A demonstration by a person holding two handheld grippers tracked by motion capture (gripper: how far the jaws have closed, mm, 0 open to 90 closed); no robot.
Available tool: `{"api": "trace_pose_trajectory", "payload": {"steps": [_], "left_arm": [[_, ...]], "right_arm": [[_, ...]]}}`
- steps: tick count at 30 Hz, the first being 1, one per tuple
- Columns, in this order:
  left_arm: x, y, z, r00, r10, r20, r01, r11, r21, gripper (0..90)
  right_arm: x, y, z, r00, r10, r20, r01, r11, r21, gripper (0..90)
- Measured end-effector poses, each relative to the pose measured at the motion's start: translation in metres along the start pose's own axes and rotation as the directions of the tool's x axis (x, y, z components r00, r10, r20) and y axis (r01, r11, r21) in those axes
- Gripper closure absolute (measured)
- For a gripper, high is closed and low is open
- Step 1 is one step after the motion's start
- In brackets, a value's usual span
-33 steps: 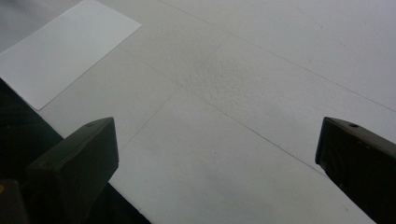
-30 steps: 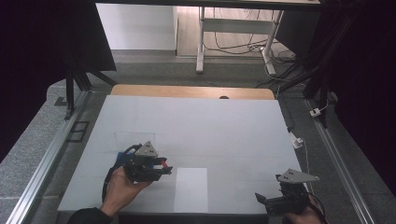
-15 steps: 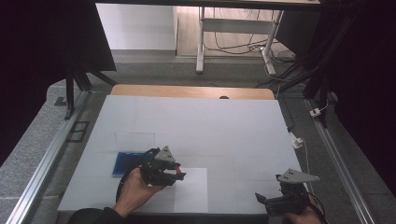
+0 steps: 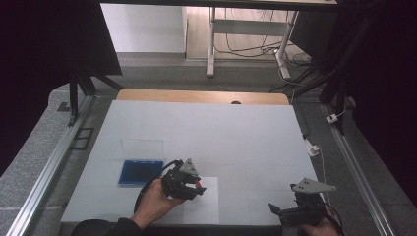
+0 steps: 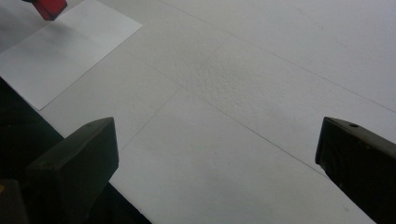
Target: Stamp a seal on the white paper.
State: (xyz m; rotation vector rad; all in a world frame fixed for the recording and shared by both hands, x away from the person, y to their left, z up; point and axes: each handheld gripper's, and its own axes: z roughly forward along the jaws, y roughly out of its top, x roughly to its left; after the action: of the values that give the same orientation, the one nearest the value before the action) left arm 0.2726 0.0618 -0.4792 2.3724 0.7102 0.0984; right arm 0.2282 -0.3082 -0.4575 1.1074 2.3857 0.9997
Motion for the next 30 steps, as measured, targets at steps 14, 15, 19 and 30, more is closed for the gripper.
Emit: {"api": "trace_pose_trajectory", "payload": {"steps": [14,15,19,30], "left_arm": [[-0.001,-0.001,0.02,0.9998,0.018,-0.009,-0.018,0.9985,0.052,58.6],[-0.001,-0.001,0.021,0.9997,0.02,-0.012,-0.02,0.9982,0.056,58.6],[-0.003,-0.002,0.024,0.9991,0.035,-0.026,-0.033,0.997,0.07,58.6],[-0.008,-0.006,0.026,0.9978,0.038,-0.055,-0.034,0.9976,0.06,59.1]], "right_arm": [[0.0,0.0,0.0,1.0,-0.003,0.0,0.003,1.0,-0.002,0.0],[0.0,0.0,0.0,1.0,-0.003,0.0,0.003,1.0,-0.003,0.0],[0.0,0.0,0.0,1.0,-0.004,-0.001,0.004,1.0,-0.003,0.0],[0.001,0.0,0.0,1.0,-0.008,-0.004,0.008,1.0,-0.003,0.0]]}}
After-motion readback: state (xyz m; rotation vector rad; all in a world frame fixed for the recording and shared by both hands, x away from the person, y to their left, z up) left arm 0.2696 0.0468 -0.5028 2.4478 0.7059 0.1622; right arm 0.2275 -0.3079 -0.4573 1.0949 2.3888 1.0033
